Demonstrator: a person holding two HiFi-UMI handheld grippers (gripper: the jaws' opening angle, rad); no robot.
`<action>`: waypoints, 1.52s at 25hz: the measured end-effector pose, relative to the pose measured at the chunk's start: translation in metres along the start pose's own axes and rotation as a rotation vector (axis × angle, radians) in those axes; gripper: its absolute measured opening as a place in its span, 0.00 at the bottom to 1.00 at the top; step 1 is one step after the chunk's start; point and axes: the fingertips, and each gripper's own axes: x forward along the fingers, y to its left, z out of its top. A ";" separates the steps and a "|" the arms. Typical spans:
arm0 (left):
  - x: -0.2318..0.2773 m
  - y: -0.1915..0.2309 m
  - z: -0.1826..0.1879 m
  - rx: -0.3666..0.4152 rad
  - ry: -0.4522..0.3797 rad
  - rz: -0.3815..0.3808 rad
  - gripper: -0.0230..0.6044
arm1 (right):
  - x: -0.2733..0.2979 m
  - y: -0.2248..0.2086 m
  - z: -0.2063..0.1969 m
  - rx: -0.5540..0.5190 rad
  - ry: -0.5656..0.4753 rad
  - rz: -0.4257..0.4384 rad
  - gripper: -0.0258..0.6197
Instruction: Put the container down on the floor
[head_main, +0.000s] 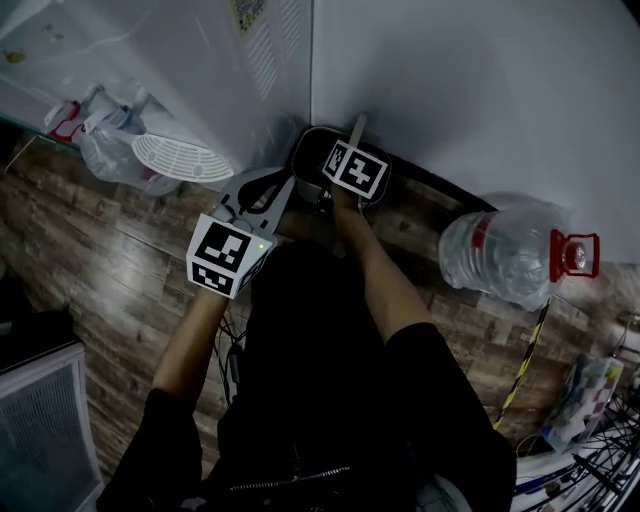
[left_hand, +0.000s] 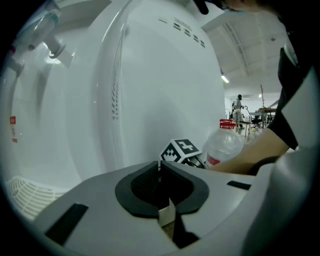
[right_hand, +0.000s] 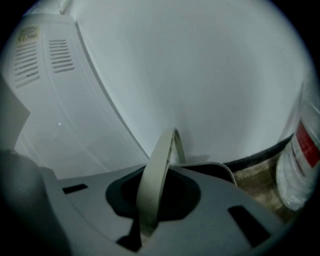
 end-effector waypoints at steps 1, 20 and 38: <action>-0.001 0.000 -0.001 0.004 -0.002 0.000 0.08 | 0.003 0.004 0.002 -0.025 0.009 -0.001 0.06; -0.003 0.010 -0.004 -0.029 -0.024 0.028 0.08 | 0.001 0.067 -0.048 -0.204 0.227 0.291 0.24; -0.014 0.011 -0.009 -0.041 -0.024 0.062 0.08 | -0.007 0.079 -0.069 -0.387 0.223 0.356 0.40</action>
